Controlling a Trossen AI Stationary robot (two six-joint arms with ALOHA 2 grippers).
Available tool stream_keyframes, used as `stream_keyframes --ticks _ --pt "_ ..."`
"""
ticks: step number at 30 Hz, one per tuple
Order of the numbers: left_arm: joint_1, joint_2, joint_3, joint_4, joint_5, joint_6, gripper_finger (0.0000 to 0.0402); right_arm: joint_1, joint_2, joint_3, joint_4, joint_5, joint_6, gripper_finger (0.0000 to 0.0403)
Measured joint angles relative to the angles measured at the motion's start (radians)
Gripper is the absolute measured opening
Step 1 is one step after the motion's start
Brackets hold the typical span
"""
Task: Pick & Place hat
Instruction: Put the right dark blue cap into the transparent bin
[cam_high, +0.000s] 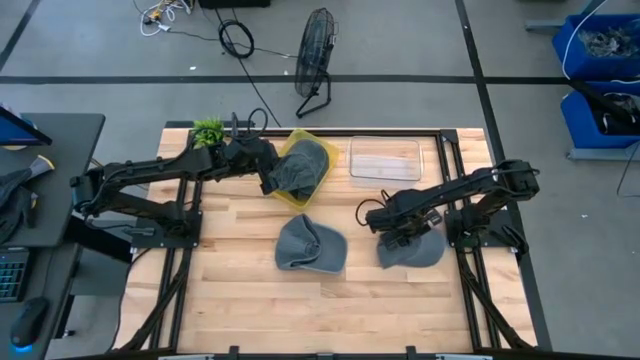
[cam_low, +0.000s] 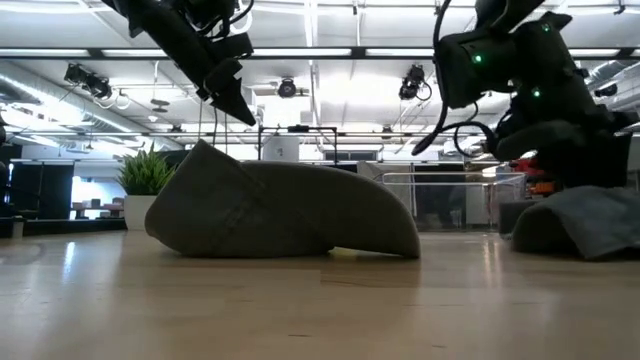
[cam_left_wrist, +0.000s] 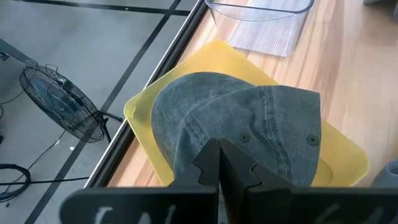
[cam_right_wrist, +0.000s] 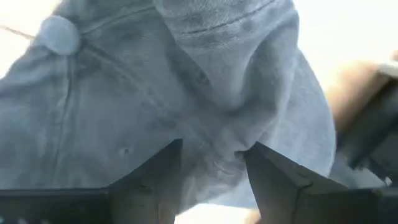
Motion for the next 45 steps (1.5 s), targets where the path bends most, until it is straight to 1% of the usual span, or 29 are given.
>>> stream_keyframes --ticks 2,4,6,9,10,11,14,17,21,23,26,28,30,33,35,38,41,43,45 --pt "0.000 0.000 0.000 0.000 0.000 0.000 0.0003 0.000 0.000 -0.031 0.044 0.003 -0.015 0.0162" --pt "0.000 0.000 0.000 -0.001 0.000 -0.001 0.0003 0.000 0.000 -0.065 0.063 -0.004 -0.021 0.0137" --pt "0.000 0.000 0.000 -0.004 0.000 -0.001 0.0003 -0.001 -0.001 -0.096 0.053 -0.025 -0.039 0.0103" --pt "0.000 0.000 0.000 -0.004 0.000 -0.002 0.0003 -0.006 -0.001 -0.124 0.048 -0.041 -0.107 0.0036" --pt "0.000 0.000 0.000 -0.004 0.000 -0.002 0.0003 -0.010 -0.001 -0.128 0.048 -0.041 -0.130 0.0019" --pt "0.000 0.000 0.000 -0.003 0.000 -0.003 0.0003 -0.013 -0.001 -0.127 0.050 -0.041 -0.144 0.0012" --pt "0.000 0.000 0.000 -0.002 0.000 -0.007 0.0003 -0.018 0.000 -0.094 0.028 -0.031 -0.147 0.0018" --pt "0.000 0.000 0.000 0.003 0.000 -0.007 0.0003 -0.019 0.000 -0.006 -0.008 0.015 -0.179 0.0009" --pt "0.000 0.000 0.000 0.014 0.000 -0.007 0.0003 -0.019 0.000 0.150 -0.138 0.102 -0.229 0.0009" --pt "0.000 0.000 0.000 0.016 0.000 -0.007 0.0003 -0.019 0.000 0.245 -0.219 0.166 -0.238 0.0010" --pt "0.000 0.000 0.000 0.016 0.000 -0.007 0.0003 -0.019 0.000 0.389 -0.322 0.301 -0.262 0.0008" --pt "0.000 0.000 0.000 0.016 0.000 -0.006 0.0003 -0.018 0.000 0.472 -0.335 0.439 -0.304 0.0008" --pt "0.000 0.000 0.000 0.016 0.000 -0.006 0.0003 -0.018 0.000 0.533 -0.320 0.613 -0.352 0.0009" --pt "0.000 0.000 0.000 0.016 0.000 -0.006 0.0003 -0.029 0.000 0.578 -0.273 0.856 -0.416 0.0010" --pt "0.000 0.000 0.000 0.016 0.000 -0.006 0.0003 -0.049 0.000 0.582 -0.250 0.983 -0.445 0.0009" --pt "0.000 0.000 0.000 0.016 0.000 -0.006 0.0003 -0.095 0.000 0.566 -0.211 1.149 -0.435 0.0009" --pt "0.000 0.000 0.000 0.016 0.000 -0.006 0.0003 -0.144 0.000 0.518 -0.150 1.234 -0.441 0.0009" --pt "0.000 0.000 0.000 0.016 0.000 -0.006 0.0003 -0.183 0.000 0.480 -0.115 1.249 -0.458 0.0009" --pt "0.000 0.000 0.000 0.015 0.000 -0.006 0.0003 -0.217 0.000 0.421 -0.041 1.244 -0.481 0.0009"
